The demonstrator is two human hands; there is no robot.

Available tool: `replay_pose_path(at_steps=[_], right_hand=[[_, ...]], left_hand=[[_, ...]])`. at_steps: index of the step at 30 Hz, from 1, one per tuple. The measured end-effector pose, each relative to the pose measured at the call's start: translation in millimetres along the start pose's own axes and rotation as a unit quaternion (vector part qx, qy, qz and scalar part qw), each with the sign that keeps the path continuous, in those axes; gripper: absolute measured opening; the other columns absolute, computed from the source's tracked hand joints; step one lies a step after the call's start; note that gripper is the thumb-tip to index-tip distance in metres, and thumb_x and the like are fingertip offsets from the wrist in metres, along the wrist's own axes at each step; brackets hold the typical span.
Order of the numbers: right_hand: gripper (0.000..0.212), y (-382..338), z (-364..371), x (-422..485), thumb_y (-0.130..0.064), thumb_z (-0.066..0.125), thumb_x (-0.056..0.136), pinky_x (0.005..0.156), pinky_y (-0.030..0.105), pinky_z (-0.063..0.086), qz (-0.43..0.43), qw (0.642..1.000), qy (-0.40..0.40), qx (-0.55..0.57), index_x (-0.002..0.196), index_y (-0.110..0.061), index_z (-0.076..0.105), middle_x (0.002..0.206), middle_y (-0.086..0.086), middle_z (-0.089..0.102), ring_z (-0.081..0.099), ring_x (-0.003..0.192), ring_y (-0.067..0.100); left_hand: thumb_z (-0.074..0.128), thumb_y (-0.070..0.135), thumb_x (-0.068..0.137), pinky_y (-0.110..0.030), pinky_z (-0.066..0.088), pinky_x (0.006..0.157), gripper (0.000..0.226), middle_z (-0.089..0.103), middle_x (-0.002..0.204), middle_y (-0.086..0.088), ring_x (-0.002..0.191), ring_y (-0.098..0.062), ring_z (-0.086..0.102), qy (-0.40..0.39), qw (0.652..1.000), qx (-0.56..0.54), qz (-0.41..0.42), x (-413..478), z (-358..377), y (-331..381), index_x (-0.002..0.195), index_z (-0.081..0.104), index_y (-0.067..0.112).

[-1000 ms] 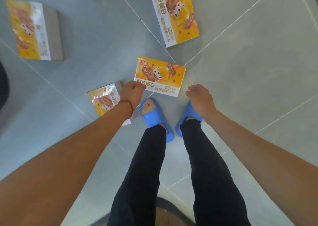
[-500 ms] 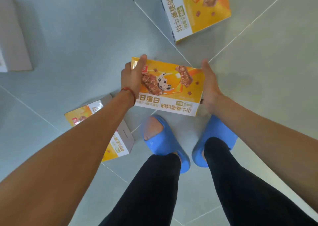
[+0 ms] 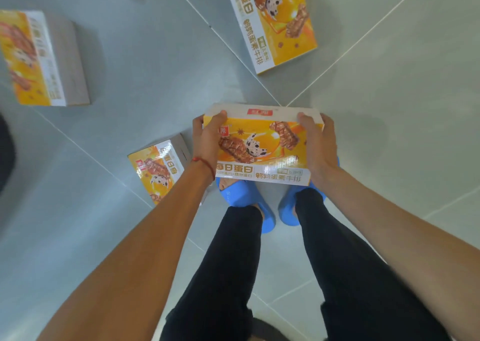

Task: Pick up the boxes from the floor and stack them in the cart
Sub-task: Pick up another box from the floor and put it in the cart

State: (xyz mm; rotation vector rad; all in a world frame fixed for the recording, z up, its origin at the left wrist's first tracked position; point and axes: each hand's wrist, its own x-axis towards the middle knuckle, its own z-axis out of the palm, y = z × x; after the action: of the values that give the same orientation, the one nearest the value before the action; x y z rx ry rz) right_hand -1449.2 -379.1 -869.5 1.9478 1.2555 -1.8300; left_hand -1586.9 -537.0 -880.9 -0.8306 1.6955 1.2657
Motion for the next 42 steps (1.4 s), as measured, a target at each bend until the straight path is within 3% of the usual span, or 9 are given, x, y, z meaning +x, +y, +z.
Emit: replay_pose_path(at_steps=[4,9,15,21,25,28,36,39,42], right_hand=[[0.049,-31,-37,-66,-0.035,0.063,0.098,0.067,0.019,0.057,-0.042,0.999,0.005,-0.016,0.143,-0.026,0.045,0.112,-0.007,0.070,0.073,0.079,-0.002],[0.059,-77,-79,-153,-0.036,0.064,0.093,0.088,0.045,0.062,-0.069,0.997,-0.026,0.000,0.148,-0.033,0.044,0.123,-0.001,0.072,0.076,0.099,0.017],[0.047,-134,-124,-256,-0.027,0.061,0.083,0.079,0.039,0.059,-0.102,0.992,-0.061,0.049,0.128,-0.038,0.060,0.114,0.000,0.075,0.076,0.100,0.022],[0.056,-180,-159,-339,-0.020,0.059,0.078,0.078,0.037,0.057,-0.158,0.981,-0.082,0.081,0.133,-0.030,0.060,0.121,0.005,0.073,0.072,0.108,0.026],[0.067,-197,-184,-387,-0.016,0.058,0.074,0.078,0.036,0.056,-0.182,0.974,-0.087,0.100,0.141,-0.020,0.055,0.126,0.012,0.069,0.070,0.110,0.026],[0.068,-200,-195,-420,-0.015,0.057,0.070,0.076,0.033,0.056,-0.190,0.971,-0.076,0.126,0.138,-0.019,0.056,0.126,0.015,0.068,0.069,0.104,0.023],[0.047,-170,-200,-477,-0.018,0.063,0.076,0.078,0.032,0.057,-0.233,0.954,0.006,0.186,0.123,-0.021,0.060,0.109,-0.004,0.073,0.070,0.101,0.015],[0.044,-145,-201,-491,-0.024,0.066,0.080,0.093,0.047,0.057,-0.236,0.947,0.048,0.212,0.124,-0.024,0.058,0.117,-0.002,0.070,0.068,0.113,0.022],[0.048,-115,-203,-512,-0.031,0.069,0.083,0.092,0.041,0.060,-0.212,0.939,0.090,0.256,0.128,-0.027,0.054,0.124,-0.001,0.066,0.066,0.117,0.022]], left_hand=[[0.065,0.023,0.092,-0.051,0.059,0.088,0.039,0.076,0.096,-0.009,0.093,-0.031,0.074,-0.020,1.000,-0.020,0.006,-80,1,19,0.129,0.052,0.017],[0.063,0.035,0.094,-0.056,0.057,0.091,0.045,0.074,0.114,-0.013,0.102,-0.035,0.072,-0.042,0.999,-0.014,0.022,-191,2,56,0.136,0.054,0.020],[0.064,0.023,0.092,-0.037,0.062,0.079,0.060,0.070,0.121,-0.010,0.100,-0.026,0.073,-0.044,0.995,0.034,0.082,-311,5,118,0.149,0.043,0.029],[0.062,0.014,0.088,-0.035,0.060,0.075,0.060,0.071,0.121,-0.008,0.103,-0.027,0.072,-0.048,0.988,0.023,0.143,-401,5,160,0.144,0.049,0.028],[0.063,0.023,0.092,-0.036,0.059,0.083,0.050,0.067,0.122,0.000,0.104,-0.019,0.069,-0.040,0.978,0.031,0.202,-448,7,170,0.140,0.050,0.030],[0.060,0.023,0.096,-0.032,0.055,0.084,0.043,0.063,0.123,0.003,0.105,-0.016,0.064,-0.044,0.974,0.042,0.220,-476,9,176,0.138,0.050,0.028],[0.051,0.013,0.101,-0.008,0.048,0.060,0.037,0.057,0.110,0.008,0.091,-0.004,0.060,-0.104,0.946,0.124,0.282,-513,-10,179,0.137,0.045,0.016],[0.049,0.016,0.103,-0.004,0.047,0.061,0.037,0.054,0.118,0.006,0.094,-0.001,0.056,-0.150,0.928,0.166,0.298,-520,-13,178,0.140,0.043,0.018],[0.049,0.022,0.104,-0.005,0.050,0.067,0.042,0.056,0.132,0.001,0.106,-0.008,0.058,-0.193,0.906,0.224,0.303,-531,-13,179,0.145,0.043,0.021]])
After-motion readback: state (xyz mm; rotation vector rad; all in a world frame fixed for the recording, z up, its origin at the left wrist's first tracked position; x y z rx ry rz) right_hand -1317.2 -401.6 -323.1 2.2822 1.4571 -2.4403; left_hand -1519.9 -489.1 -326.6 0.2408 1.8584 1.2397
